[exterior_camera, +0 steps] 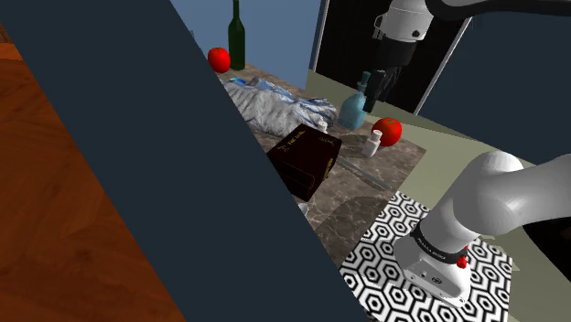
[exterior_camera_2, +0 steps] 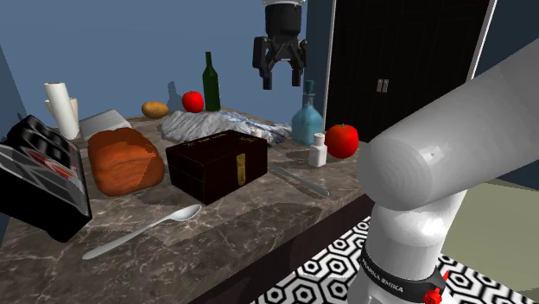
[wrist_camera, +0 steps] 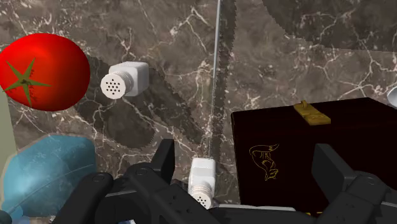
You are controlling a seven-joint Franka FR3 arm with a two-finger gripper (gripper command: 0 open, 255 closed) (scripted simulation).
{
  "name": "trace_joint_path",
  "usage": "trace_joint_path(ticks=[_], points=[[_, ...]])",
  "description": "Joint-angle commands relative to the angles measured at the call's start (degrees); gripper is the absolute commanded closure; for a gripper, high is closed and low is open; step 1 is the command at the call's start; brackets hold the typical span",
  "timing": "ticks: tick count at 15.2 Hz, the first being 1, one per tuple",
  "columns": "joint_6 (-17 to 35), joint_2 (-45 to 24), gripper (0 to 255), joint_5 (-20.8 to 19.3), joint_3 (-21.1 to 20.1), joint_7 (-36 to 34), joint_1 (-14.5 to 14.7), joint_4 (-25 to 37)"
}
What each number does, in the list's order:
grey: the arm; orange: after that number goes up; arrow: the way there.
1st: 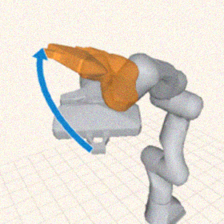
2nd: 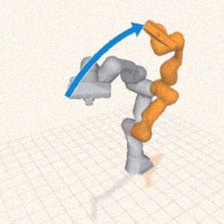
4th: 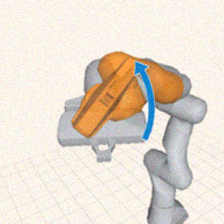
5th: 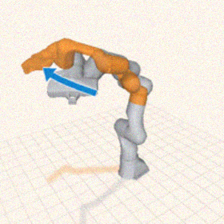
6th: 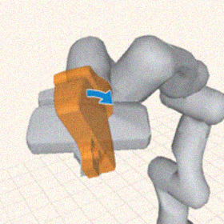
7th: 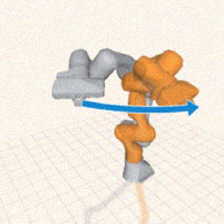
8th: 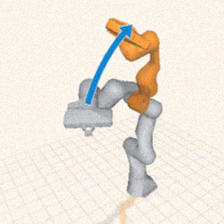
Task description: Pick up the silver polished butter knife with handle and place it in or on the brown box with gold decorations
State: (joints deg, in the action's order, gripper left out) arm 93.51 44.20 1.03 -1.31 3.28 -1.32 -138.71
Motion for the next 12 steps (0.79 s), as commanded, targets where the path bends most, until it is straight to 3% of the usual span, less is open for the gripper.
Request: trace_joint_path(ticks=[1, 12], points=[[0.0, 0.0, 0, 0.0, 0.0, 0.0, 0.0, 0.0], [17.86, 2.4, 0, -0.95, 1.27, -0.15, -1.77, -21.87]])
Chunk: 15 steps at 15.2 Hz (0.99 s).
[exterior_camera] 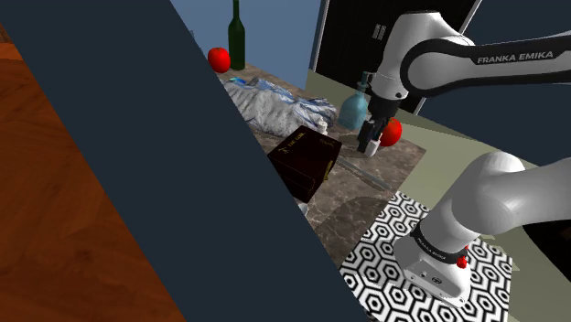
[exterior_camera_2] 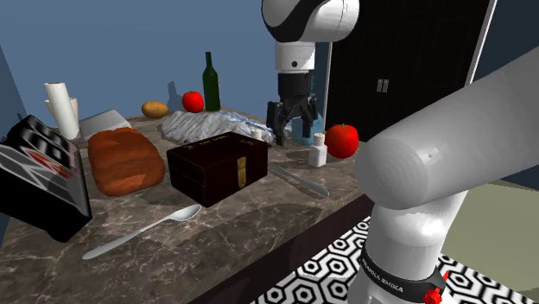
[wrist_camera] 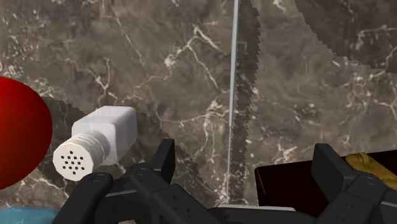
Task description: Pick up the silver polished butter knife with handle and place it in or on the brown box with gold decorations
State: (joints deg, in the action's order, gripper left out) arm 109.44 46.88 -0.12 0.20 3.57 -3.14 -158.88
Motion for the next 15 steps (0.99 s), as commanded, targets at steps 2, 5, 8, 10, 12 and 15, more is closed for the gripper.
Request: trace_joint_path(ticks=[2, 5, 8, 10, 12, 15], points=[[5.75, -0.97, 0, -0.06, 0.04, -0.45, -0.36, -5.14], [8.42, -1.86, 0, -0.11, 0.09, -0.45, -0.44, -6.96], [11.44, -3.14, 0, -0.12, 0.1, -0.45, -0.45, -8.7], [14.16, -4.46, 0, -0.12, 0.1, -0.45, -0.45, -10.11], [14.16, -4.45, 0, -0.13, 0.11, -0.45, -0.45, -10.11], [14.16, -4.46, 0, -0.13, 0.11, -0.45, -0.45, -10.11]])
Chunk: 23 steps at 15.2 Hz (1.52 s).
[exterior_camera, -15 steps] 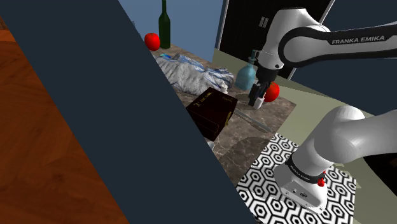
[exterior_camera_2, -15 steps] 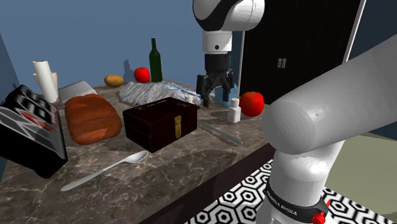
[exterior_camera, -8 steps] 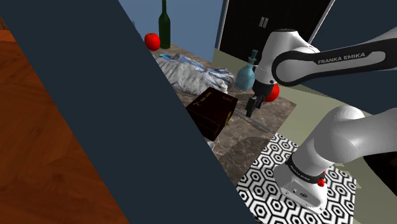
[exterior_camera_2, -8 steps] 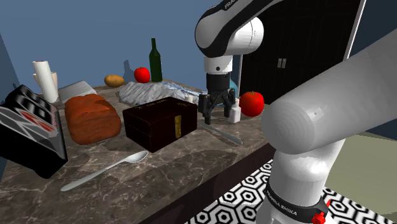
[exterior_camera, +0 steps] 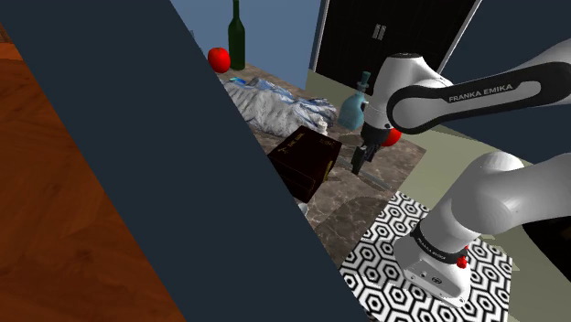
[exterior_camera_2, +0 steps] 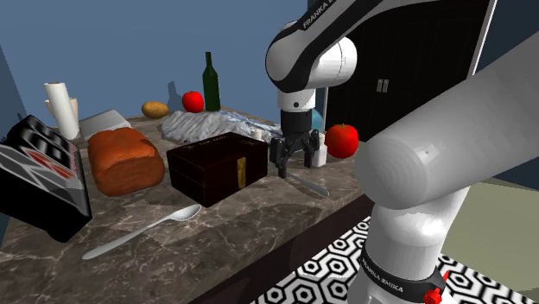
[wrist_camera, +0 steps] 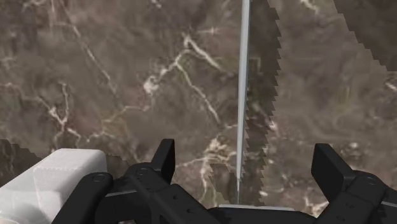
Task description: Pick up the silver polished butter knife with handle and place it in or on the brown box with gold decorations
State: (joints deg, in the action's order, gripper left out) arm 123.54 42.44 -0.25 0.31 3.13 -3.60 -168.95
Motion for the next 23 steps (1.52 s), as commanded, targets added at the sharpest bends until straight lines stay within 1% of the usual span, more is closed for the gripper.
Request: trace_joint_path(ticks=[1, 3, 4, 13, 23], points=[[0.06, -0.02, 0, 0.0, 0.0, -0.01, 0.0, -0.04], [0.05, -0.02, 0, 0.0, 0.0, -0.01, 0.0, -0.02], [0.05, -0.02, 255, 0.0, 0.0, -0.01, 0.0, -0.02], [0.05, -0.02, 255, 0.0, 0.0, -0.01, 0.0, -0.02], [-10.19, 4.69, 255, 0.04, -0.04, 0.0, 0.01, 5.51]])
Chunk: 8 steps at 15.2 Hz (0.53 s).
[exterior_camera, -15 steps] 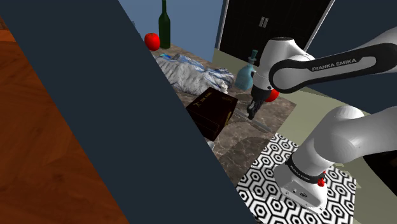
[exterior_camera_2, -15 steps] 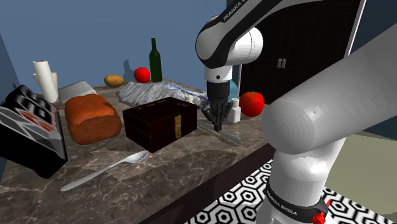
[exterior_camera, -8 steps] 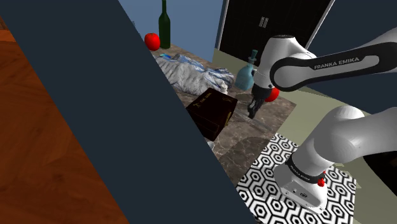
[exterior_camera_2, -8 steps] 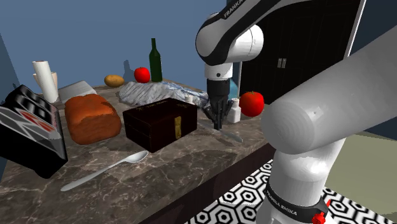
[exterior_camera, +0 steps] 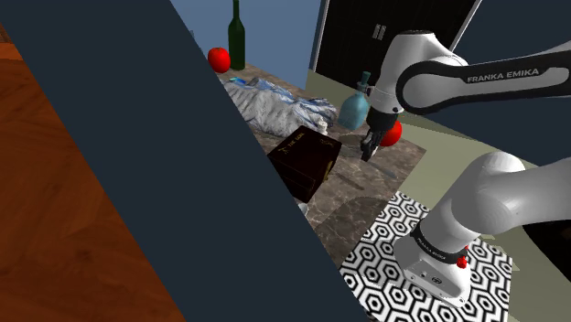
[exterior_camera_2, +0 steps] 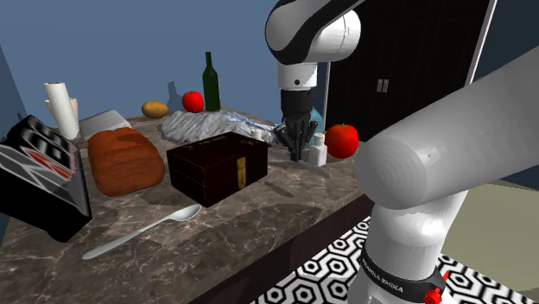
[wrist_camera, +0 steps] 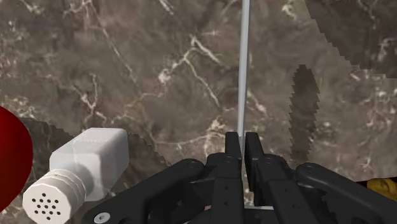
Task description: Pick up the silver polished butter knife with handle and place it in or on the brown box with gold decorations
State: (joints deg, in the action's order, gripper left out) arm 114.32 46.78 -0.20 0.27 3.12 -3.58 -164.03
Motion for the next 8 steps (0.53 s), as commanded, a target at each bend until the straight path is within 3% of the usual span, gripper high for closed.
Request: trace_joint_path(ticks=[1, 8], points=[[-1.92, 0.67, 255, 0.0, 0.0, 0.01, 0.0, 1.21], [-8.14, 2.25, 255, 0.02, -0.02, 0.01, 0.01, 5.85]])
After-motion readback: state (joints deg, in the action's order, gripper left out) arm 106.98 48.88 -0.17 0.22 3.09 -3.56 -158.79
